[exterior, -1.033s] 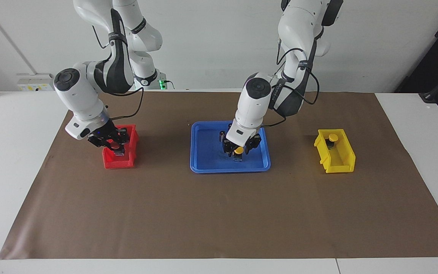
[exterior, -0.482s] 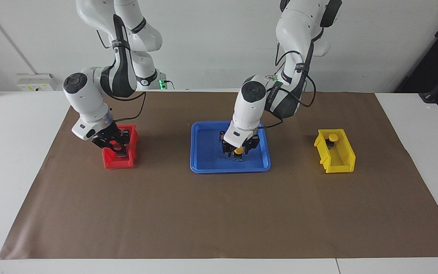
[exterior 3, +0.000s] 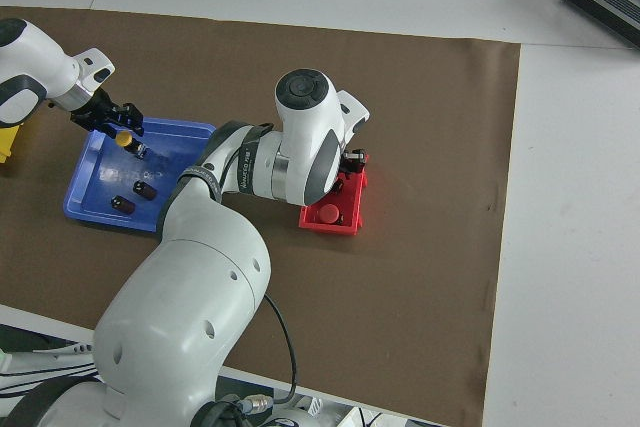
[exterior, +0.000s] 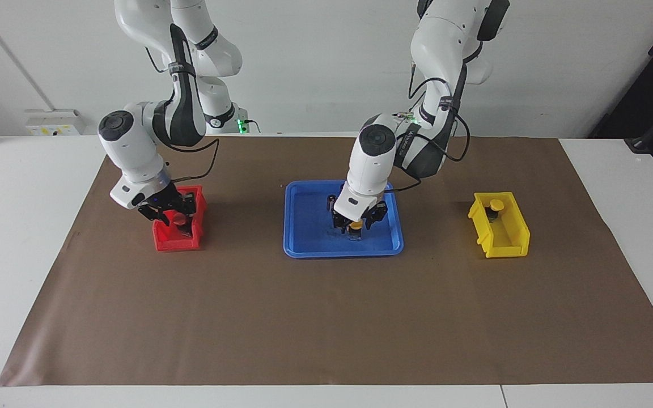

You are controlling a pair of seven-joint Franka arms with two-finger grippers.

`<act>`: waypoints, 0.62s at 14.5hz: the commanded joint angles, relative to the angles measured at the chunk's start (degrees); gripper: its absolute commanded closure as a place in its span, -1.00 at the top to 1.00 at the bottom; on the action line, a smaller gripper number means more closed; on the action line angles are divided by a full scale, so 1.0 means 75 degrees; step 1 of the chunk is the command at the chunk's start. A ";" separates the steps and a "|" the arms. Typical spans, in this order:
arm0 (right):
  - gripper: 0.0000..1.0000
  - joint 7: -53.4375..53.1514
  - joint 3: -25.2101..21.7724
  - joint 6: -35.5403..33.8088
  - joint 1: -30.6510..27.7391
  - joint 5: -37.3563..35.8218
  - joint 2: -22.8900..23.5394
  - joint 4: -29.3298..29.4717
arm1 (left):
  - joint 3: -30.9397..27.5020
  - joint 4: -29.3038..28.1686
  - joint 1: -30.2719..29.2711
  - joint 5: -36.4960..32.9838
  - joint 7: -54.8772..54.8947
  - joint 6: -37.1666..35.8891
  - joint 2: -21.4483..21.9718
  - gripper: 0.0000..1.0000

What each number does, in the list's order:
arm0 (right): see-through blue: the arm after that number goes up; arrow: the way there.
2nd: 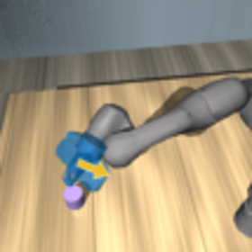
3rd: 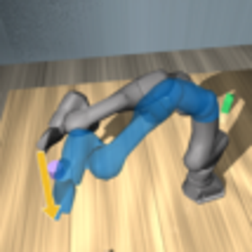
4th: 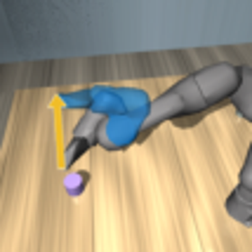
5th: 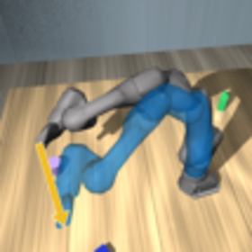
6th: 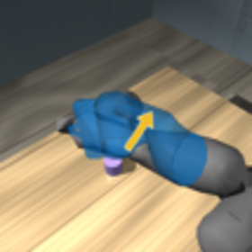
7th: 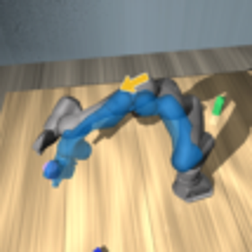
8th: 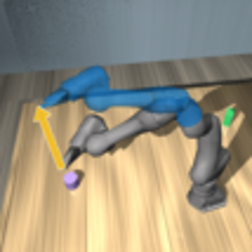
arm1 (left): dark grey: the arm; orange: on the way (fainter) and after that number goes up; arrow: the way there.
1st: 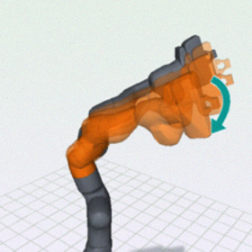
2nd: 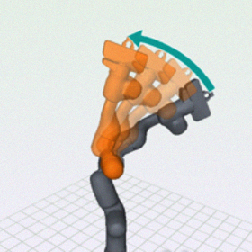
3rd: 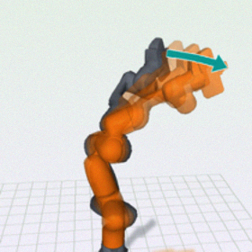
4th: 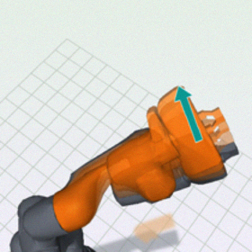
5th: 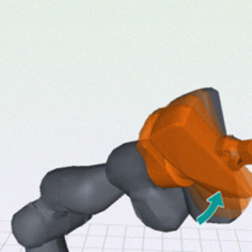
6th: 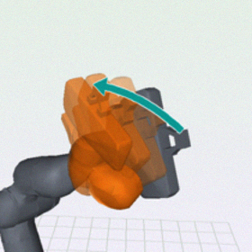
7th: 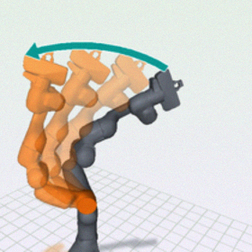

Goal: Sort red and yellow buttons by color

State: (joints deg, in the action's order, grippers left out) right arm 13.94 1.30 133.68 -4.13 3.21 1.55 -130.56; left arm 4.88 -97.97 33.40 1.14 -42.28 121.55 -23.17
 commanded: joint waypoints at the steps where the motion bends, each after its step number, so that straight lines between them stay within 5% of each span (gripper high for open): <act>1: 0.40 0.0343 0.0096 0.0012 -0.0130 0.0099 -0.0136 -0.0088 | -0.0099 -0.0168 0.0105 -0.0187 -0.0023 -0.0070 0.0113 0.05; 2: 0.40 0.0518 0.0096 -0.0035 -0.0130 0.0099 -0.0136 -0.0006 | -0.0099 -0.0168 0.0105 -0.0187 -0.0011 -0.0105 0.0113 -0.29; 3: 0.40 0.0636 0.0096 -0.0152 -0.0141 0.0087 -0.0124 0.0041 | -0.0088 -0.0203 0.0117 -0.0187 -0.0011 -0.0105 0.0113 -0.89; 6: 0.40 0.0672 0.0084 -0.0771 -0.0153 0.0017 -0.0136 0.0438 | -0.0088 -0.0168 0.0117 -0.0187 0.0047 -0.0269 0.0160 -0.99; 9: 0.40 0.0649 0.0072 -0.1837 -0.0153 0.0005 -0.0147 0.1129 | -0.0088 0.0299 -0.0151 -0.0094 0.0315 -0.1541 0.0568 -1.00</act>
State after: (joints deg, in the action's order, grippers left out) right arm 17.44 1.28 124.88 -4.14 3.19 1.03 -125.47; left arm 4.67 -97.41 33.32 1.12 -41.77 117.13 -22.45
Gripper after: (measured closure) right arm 0.295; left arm 0.595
